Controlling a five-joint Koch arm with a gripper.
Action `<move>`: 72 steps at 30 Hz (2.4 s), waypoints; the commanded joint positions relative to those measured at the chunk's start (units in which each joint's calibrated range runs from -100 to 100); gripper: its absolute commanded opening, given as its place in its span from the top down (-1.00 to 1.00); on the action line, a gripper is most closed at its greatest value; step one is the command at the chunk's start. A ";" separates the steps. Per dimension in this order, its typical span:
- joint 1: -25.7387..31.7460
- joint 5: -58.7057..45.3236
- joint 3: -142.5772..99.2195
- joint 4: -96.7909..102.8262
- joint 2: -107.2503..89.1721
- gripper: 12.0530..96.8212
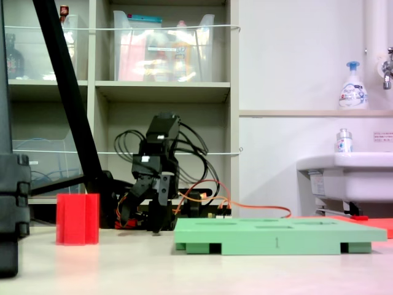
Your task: Put the cross columnar block into the corresponding hole
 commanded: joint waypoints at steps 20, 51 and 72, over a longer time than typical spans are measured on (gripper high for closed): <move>-4.64 -1.86 70.96 -43.42 52.11 -0.64; -7.57 -5.32 90.50 -43.71 96.38 -0.48; -7.81 -1.95 88.01 -54.20 88.84 0.37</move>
